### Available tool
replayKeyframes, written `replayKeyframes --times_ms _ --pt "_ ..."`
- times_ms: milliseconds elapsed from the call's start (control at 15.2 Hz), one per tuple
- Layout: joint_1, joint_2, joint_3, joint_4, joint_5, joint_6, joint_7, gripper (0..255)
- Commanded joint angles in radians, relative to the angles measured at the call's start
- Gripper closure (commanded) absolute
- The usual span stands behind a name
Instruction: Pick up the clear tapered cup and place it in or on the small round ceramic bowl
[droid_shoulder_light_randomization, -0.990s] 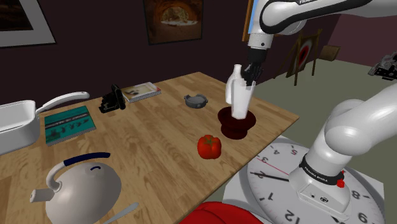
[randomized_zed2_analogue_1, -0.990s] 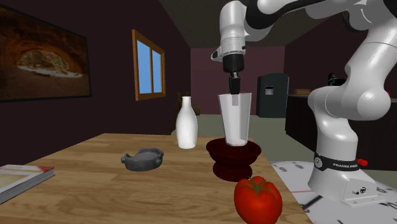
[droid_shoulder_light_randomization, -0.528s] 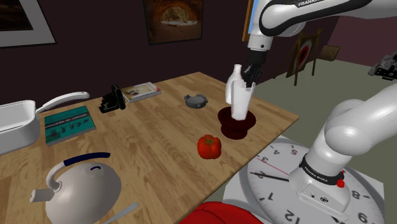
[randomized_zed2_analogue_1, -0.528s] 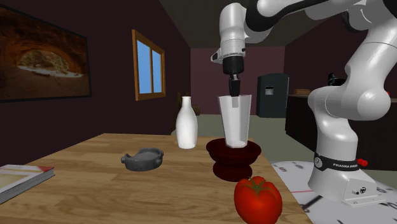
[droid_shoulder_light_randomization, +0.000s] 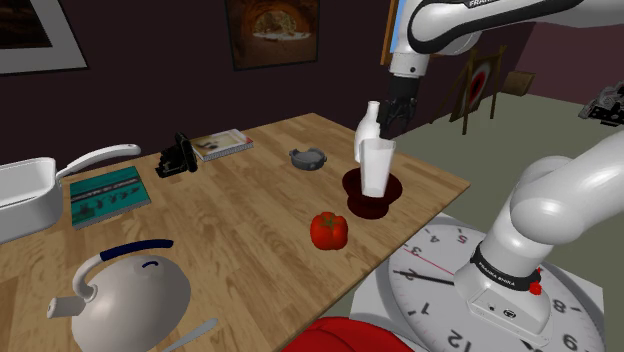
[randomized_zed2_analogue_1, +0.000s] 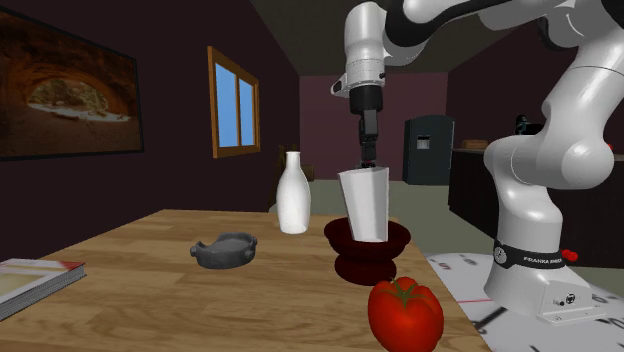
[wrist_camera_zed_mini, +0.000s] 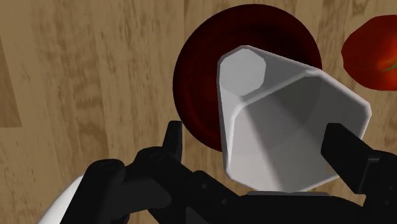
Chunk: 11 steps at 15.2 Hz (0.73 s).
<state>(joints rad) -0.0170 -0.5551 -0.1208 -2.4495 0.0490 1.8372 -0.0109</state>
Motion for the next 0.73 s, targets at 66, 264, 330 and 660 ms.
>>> replayKeyframes --times_ms 66,264,330,660 --pt "-0.001 -0.005 -0.002 0.082 -0.003 -0.087 0.002 0" --pt "-0.002 -0.004 -0.003 0.11 -0.003 -0.113 0.002 0" --pt "-0.002 -0.003 -0.003 0.11 -0.003 -0.113 0.002 0" --pt "-0.002 -0.003 -0.003 0.11 -0.003 -0.113 0.002 0"
